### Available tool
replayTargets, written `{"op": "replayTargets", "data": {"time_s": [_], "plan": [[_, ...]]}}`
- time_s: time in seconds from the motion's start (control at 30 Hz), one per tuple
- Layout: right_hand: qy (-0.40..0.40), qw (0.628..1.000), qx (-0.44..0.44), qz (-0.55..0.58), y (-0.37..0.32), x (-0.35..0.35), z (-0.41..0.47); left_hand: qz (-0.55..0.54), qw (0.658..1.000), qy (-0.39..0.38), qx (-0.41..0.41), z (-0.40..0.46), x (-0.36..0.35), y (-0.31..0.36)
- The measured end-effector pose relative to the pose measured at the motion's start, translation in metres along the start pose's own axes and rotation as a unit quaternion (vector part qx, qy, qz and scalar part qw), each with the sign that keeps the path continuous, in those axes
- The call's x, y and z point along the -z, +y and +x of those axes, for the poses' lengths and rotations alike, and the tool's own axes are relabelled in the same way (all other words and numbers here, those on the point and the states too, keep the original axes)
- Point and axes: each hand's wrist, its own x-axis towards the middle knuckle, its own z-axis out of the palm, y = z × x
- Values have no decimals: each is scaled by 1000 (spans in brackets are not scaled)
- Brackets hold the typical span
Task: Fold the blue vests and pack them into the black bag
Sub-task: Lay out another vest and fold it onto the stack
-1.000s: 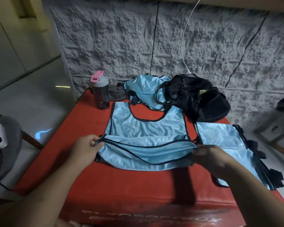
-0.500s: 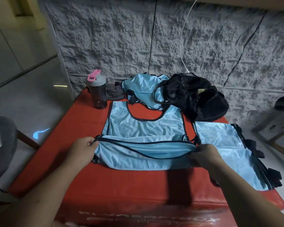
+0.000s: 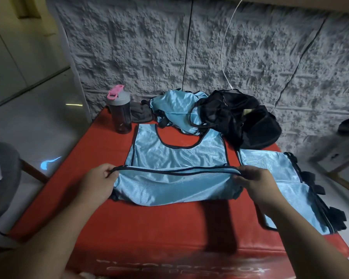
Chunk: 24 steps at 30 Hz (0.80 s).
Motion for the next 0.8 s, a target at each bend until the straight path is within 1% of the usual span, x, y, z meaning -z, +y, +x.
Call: {"op": "replayTargets", "data": {"time_s": [0.13,0.23,0.3,0.4,0.5,0.6,0.7,0.73,0.8], "plan": [[-29,998,-35,44,-2,6,-7,-7,1000,4,-8,-6,9,4],[-37,995,-67,68,-8,13,-14,-42,999,9,6,-9,16,4],[-28,994,-68,81,-13,15,-19,-69,997,15,11,-10,21,5],[-12,994,-53,99,-14,16,-26,-110,994,4,11,-16,30,12],[11,995,-41,87,-17,19,-30,-121,993,-9,-13,-21,38,17],[2,998,-28,55,-29,28,-31,-118,992,-14,-36,-25,48,28],[-8,1000,0,-8,-45,37,-37,-104,992,-6,-64,-30,60,40],[3,1000,3,-18,-48,39,-39,-101,992,-2,-74,-34,65,46],[43,999,15,-4,-58,44,-46,-95,991,12,-94,-39,74,58]]}}
